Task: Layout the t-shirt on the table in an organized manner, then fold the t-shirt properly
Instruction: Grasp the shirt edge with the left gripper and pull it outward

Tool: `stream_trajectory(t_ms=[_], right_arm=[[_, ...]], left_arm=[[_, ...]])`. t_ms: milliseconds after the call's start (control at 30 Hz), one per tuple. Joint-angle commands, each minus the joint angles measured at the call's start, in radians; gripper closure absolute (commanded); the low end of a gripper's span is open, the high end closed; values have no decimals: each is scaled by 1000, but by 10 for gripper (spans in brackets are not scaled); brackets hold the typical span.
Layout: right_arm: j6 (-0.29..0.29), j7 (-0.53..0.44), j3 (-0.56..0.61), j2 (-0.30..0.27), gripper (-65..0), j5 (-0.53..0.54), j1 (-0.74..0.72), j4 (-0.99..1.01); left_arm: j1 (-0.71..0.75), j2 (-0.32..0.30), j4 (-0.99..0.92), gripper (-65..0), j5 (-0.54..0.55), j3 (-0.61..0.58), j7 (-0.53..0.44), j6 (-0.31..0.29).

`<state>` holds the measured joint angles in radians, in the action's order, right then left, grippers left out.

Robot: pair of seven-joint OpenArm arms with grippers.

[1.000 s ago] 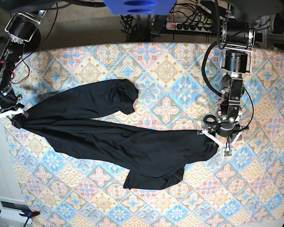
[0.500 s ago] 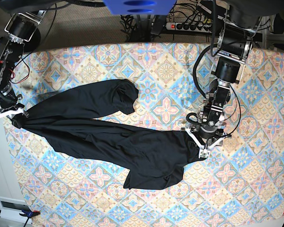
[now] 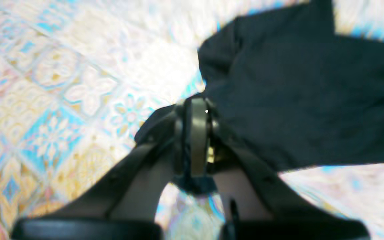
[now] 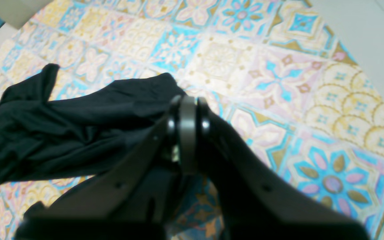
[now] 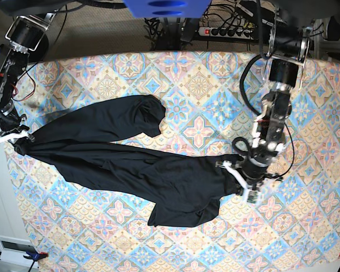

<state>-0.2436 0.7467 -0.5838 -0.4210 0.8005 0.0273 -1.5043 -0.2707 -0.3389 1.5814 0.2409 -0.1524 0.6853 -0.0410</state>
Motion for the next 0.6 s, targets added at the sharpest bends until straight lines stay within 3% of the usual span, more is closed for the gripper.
stream_trajectory(t_ms=[0, 100, 233, 467, 567], right_arm=[[-3, -26, -8, -26, 0, 12, -14, -15], [-3, -26, -8, -26, 0, 12, -14, -14], [-3, -26, -6, -25, 0, 12, -14, 5], [-3, -26, -6, -23, 0, 12, -11, 3], [-3, -25, -5, -22, 0, 12, -8, -3]], left_arm=[[-9, -15, 60, -30, 30, 46, -2, -23], [-5, -18, 107, -31, 130, 159, 78, -64], [-54, -18, 3, -54, 151, 202, 112, -66], [-177, -18, -270, -271, 153, 119, 90, -66], [-193, -18, -341, -366, 151, 63, -6, -66]])
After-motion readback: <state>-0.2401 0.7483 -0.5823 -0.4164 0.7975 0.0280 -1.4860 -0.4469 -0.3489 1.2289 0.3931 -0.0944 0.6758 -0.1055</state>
